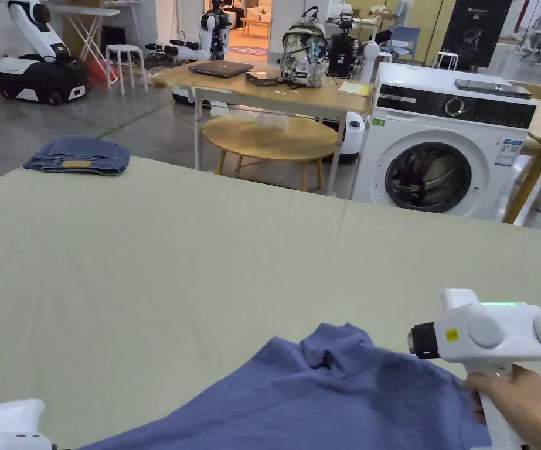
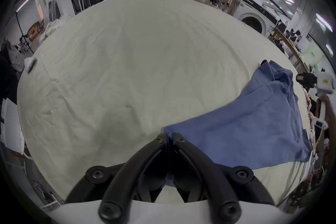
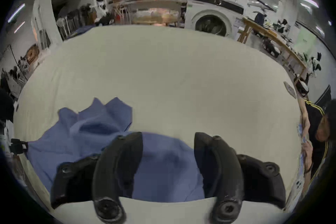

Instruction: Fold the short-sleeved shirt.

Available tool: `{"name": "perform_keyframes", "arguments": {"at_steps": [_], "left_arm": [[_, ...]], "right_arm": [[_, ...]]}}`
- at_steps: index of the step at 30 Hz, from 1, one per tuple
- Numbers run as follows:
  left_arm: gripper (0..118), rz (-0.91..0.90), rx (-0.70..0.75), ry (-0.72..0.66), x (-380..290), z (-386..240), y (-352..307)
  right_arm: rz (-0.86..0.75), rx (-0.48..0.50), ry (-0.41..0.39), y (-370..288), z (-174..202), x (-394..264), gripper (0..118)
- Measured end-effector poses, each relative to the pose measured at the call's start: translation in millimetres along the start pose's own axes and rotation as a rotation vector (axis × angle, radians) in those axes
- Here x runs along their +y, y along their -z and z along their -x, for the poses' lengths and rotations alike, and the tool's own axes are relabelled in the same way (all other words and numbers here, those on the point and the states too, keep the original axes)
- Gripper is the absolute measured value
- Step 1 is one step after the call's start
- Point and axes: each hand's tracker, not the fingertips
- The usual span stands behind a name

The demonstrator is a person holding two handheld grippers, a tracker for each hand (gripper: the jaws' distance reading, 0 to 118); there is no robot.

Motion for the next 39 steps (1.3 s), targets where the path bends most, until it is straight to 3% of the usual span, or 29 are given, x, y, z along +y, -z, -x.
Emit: {"name": "perform_keyframes", "arguments": {"at_steps": [9,11,16,19,20,23,24,25,27,31,36,39], "left_arm": [[0,0.019,0.006,-0.010,0,0,-1],[0,0.020,0.005,-0.011,-1,0,-1],[0,0.023,0.006,-0.008,-2,-1,2],[0,0.021,0.008,-0.005,0,0,5],[0,0.021,0.008,-0.007,0,0,5],[0,0.017,0.007,-0.012,1,-2,4],[0,0.017,0.007,-0.012,0,-2,4],[0,0.017,0.007,-0.012,0,-1,5],[0,0.015,0.005,-0.013,0,0,4],[0,0.010,-0.002,-0.018,-2,-1,-1],[0,-0.006,-0.016,-0.019,-4,0,-11],[0,-0.028,-0.029,-0.023,-4,0,-23]], "right_arm": [[0.233,0.092,-0.081,64,7,8,71],[0.194,0.058,-0.136,64,12,2,71],[0.211,0.080,-0.101,59,13,-1,70],[0.206,0.072,-0.156,59,19,-5,69],[0.208,0.067,-0.155,60,21,-7,68],[0.222,0.056,-0.105,60,23,-7,48],[0.222,0.053,-0.095,59,23,-6,25],[0.221,0.052,-0.097,57,25,-6,25],[0.196,0.043,-0.147,51,28,-10,1],[0.147,0.045,-0.136,32,31,-15,1],[0.004,0.033,-0.052,-10,18,-9,1],[-0.063,0.035,-0.042,-40,7,-2,1]]}}
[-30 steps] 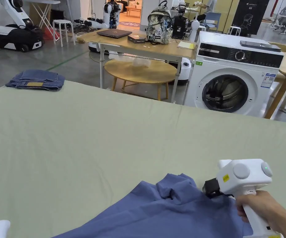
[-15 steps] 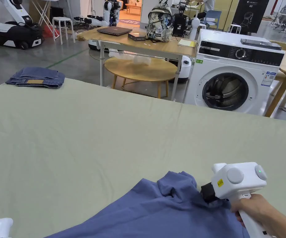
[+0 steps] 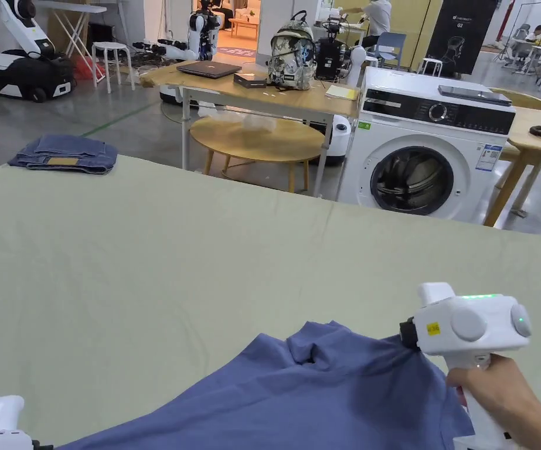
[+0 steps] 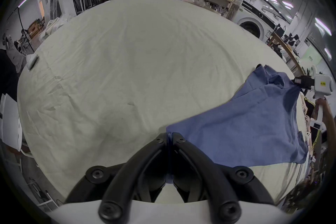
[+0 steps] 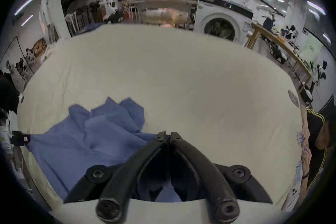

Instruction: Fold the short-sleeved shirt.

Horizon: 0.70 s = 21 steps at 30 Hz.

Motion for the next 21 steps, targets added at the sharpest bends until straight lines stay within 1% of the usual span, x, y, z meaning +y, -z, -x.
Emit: {"name": "perform_keyframes", "arguments": {"at_steps": [3,4,5,8,11,14,18,21], "left_arm": [[0,-0.034,-0.019,-0.014,6,-2,-10],[0,-0.052,-0.024,-0.016,8,-2,-13],[0,-0.066,-0.030,-0.015,12,-3,-19],[0,-0.119,-0.049,-0.006,23,-5,-35],[0,-0.202,-0.069,0.021,43,-11,-56],[0,-0.278,-0.093,0.038,65,-21,-84],[0,-0.378,-0.109,0.091,109,-42,-128],[0,-0.470,-0.115,0.135,144,-63,-165]], "right_arm": [[-0.079,-0.020,-0.002,-30,-4,11,1],[-0.106,-0.037,-0.002,-46,2,9,1],[-0.115,-0.043,-0.013,-58,3,12,1],[-0.205,-0.084,-0.024,-92,5,16,1],[-0.266,-0.102,-0.001,-126,1,22,1],[-0.341,-0.161,-0.009,-161,-4,26,1],[-0.431,-0.217,0.014,-207,-19,35,1],[-0.503,-0.253,0.055,-241,-35,43,1]]}}
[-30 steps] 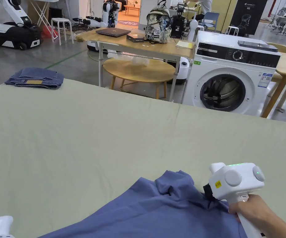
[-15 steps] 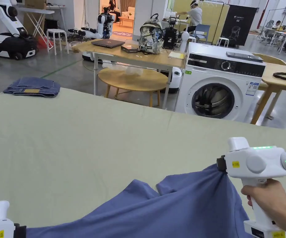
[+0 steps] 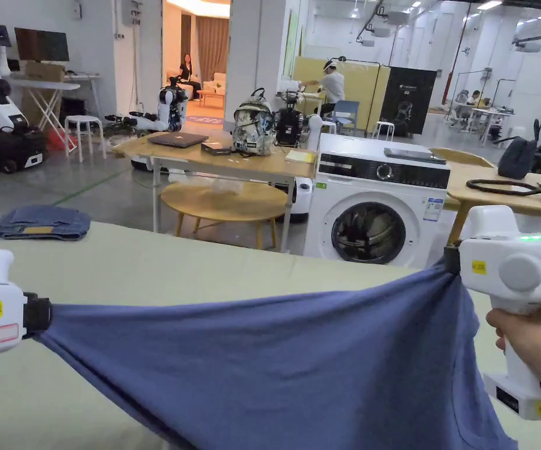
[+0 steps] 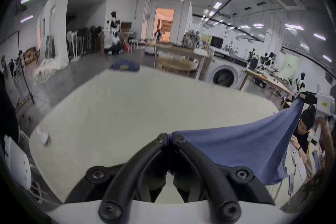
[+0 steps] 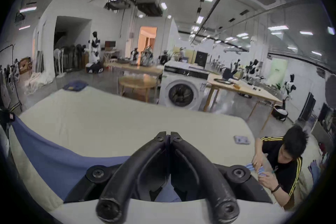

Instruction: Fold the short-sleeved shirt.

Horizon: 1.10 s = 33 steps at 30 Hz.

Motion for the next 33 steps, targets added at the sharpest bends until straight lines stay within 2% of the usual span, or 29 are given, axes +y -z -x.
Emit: {"name": "perform_keyframes", "arguments": {"at_steps": [5,11,14,22,24,29,33], "left_arm": [[0,-0.123,-0.026,0.069,86,-27,-7],[0,-0.207,-0.027,0.156,169,-77,-19],[0,-0.227,-0.019,0.168,205,-88,-12],[0,-0.308,0.000,0.184,281,-112,10],[0,-0.314,0.008,0.184,298,-117,16],[0,-0.351,0.038,0.181,319,-125,25],[0,-0.354,0.053,0.169,314,-124,41]], "right_arm": [[-0.107,-0.065,0.066,-33,-35,42,1],[-0.212,-0.152,0.090,-49,-69,89,1],[-0.246,-0.167,0.116,-52,-80,112,1],[-0.310,-0.227,0.137,-34,-89,169,1],[-0.329,-0.250,0.120,-25,-86,184,1],[-0.374,-0.269,0.085,-9,-77,209,1],[-0.388,-0.273,0.066,-1,-70,204,1]]}}
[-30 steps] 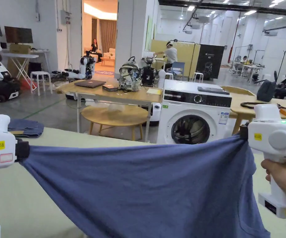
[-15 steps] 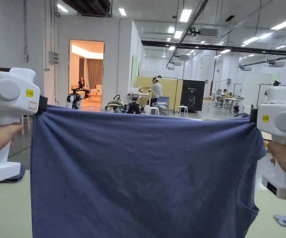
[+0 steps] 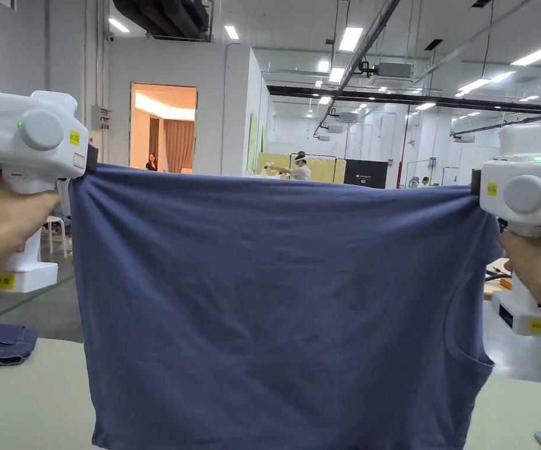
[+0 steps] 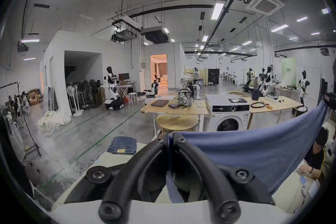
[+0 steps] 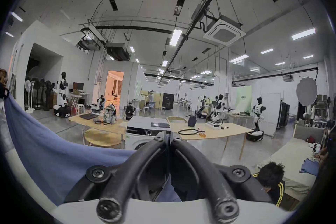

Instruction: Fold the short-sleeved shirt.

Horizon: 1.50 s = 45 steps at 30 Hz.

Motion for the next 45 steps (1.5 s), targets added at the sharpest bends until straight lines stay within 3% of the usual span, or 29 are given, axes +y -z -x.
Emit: {"name": "perform_keyframes", "arguments": {"at_steps": [10,16,30,45], "left_arm": [[0,0.068,-0.030,0.075,-109,-10,6],[0,0.123,-0.073,0.071,-184,-4,-23],[0,0.196,-0.125,0.062,-294,27,-155],[0,0.561,-0.149,0.030,-472,56,-264]], "right_arm": [[0.104,0.006,-0.072,-37,1,-100,1],[0.166,0.006,-0.048,-90,-14,-157,1],[0.260,0.048,-0.107,-269,-33,-235,1],[0.653,0.121,-0.116,-413,-40,-373,1]]}}
